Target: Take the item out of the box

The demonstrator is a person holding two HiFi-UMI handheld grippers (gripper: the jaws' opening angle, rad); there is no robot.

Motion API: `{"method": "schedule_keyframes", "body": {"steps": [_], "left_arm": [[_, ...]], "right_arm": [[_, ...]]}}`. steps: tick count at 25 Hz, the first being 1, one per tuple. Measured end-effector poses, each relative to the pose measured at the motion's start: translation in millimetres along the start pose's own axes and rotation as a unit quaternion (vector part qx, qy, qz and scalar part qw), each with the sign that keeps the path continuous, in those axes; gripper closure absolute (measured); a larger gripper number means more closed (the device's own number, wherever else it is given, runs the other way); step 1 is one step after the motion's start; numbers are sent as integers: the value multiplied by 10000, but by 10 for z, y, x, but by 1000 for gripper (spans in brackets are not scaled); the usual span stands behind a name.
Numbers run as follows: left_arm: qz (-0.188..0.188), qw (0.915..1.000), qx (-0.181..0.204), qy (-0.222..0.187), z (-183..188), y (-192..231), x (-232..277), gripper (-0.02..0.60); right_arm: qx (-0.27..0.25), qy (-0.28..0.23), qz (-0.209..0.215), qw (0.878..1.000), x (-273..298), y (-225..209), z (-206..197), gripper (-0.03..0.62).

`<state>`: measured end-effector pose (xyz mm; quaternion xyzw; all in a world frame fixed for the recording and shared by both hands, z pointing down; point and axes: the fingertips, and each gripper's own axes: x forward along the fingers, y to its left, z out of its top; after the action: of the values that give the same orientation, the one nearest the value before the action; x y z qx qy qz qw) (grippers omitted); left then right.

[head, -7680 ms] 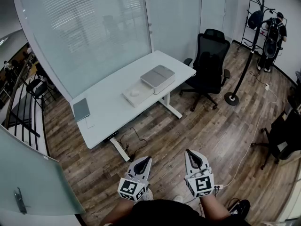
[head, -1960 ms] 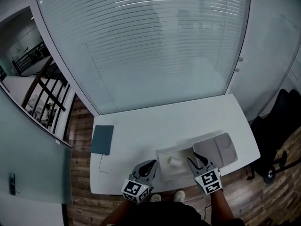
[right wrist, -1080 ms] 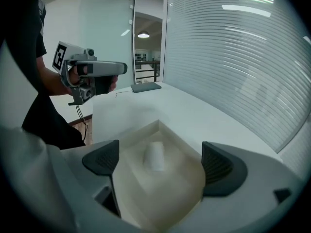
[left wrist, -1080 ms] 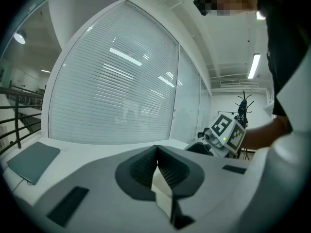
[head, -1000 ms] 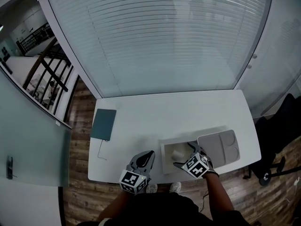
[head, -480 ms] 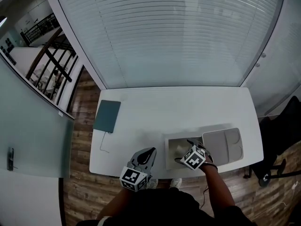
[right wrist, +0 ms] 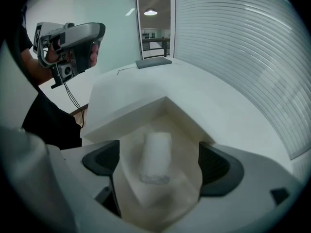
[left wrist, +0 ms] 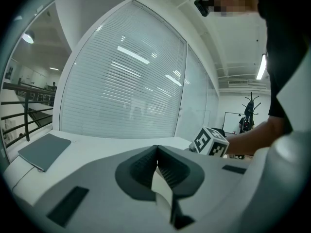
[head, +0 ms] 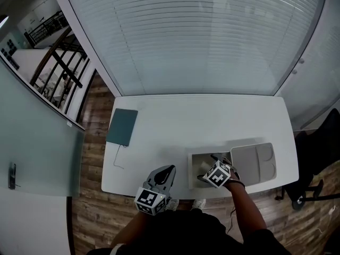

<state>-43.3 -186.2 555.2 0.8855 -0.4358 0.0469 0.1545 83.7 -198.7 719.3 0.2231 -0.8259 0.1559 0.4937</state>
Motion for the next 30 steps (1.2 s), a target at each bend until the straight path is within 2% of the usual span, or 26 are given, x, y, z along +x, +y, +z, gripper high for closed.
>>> {"method": "schedule_keyframes", "body": {"steps": [6,16,24,30], "left_arm": [[17,10000,9,-47,27,15,5,571],[28,9999,-97,-68,10,7,-19,571],[-67,9998,-157,-127,4,-25,-34,571],[-95,9998,-108,-139,46,-34,-39,571]], "right_arm": [[-62,207,132,9997,94,47,-56,83],[-85,314,86,9994,180,36,-57,94],[-32,352,-43,9994,157,-8,-74,234],[-173,327,-170,9992,122,-20,-44,371]]}}
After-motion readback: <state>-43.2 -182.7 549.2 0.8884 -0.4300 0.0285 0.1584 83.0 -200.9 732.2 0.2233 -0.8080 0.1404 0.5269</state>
